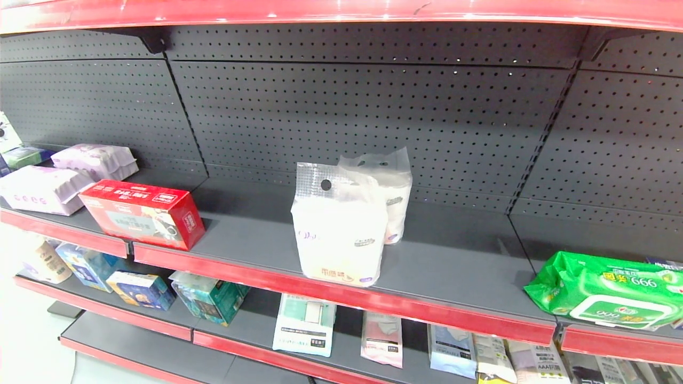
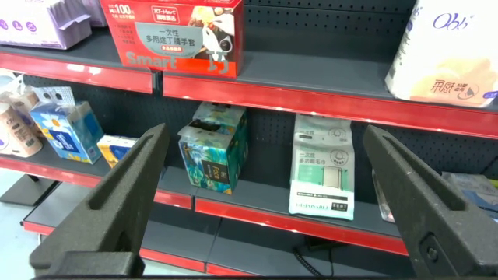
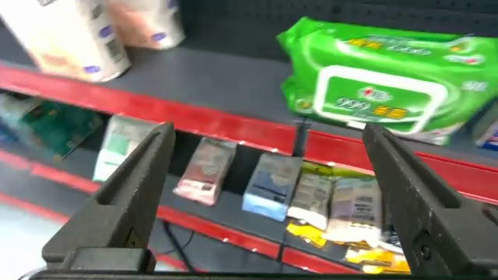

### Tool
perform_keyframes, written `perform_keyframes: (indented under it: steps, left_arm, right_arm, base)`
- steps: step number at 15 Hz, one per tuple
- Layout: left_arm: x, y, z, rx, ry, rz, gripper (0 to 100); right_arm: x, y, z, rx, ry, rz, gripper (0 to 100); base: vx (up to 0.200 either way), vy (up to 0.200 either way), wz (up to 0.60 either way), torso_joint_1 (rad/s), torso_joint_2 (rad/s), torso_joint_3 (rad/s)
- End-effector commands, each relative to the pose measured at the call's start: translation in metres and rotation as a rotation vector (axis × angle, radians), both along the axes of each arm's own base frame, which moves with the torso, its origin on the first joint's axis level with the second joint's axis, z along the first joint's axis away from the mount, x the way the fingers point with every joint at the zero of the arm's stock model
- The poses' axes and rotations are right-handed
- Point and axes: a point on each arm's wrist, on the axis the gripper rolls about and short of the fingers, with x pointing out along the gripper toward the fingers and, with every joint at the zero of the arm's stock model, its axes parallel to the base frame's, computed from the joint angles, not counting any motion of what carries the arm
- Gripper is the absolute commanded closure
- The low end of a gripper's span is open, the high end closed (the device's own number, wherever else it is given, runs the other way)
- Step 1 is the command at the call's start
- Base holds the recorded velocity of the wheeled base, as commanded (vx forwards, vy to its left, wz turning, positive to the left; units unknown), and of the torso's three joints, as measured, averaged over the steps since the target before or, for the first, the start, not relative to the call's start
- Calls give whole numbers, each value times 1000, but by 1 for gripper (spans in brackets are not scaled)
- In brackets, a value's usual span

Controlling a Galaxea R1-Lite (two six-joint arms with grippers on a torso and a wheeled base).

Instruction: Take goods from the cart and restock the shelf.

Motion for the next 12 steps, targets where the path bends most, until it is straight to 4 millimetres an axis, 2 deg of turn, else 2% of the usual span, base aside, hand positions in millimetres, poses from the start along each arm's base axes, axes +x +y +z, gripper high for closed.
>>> perform_keyframes:
  steps: [1,3,6,7,9,12]
  left_arm:
    - [0,0,0,0,1,0,0]
    - [0,0,0,0,1,1,0]
    - [0,0,0,0,1,0,0]
    - [0,0,0,0,1,0,0]
    - [0,0,0,0,1,1,0]
    - [0,0,0,0,1,0,0]
  right_arm:
    - [1,0,0,3,10,6,0]
    - [-1,-4,0,-29,-10,-12,0]
    - [1,-9,-4,-48,-5,-216,0]
    - [0,-11,-6,-25,16,-236,0]
    - [-3,-11,-8,-24,-33,-139,0]
    - [-7,-12,-8,-8,-81,-160,0]
  base:
    - [0,0,0,0,0,0]
    - [0,0,0,0,0,0]
    - [0,0,0,0,0,0]
    - [0,0,0,0,0,0]
    - [0,0,0,0,0,0]
    - [0,0,0,0,0,0]
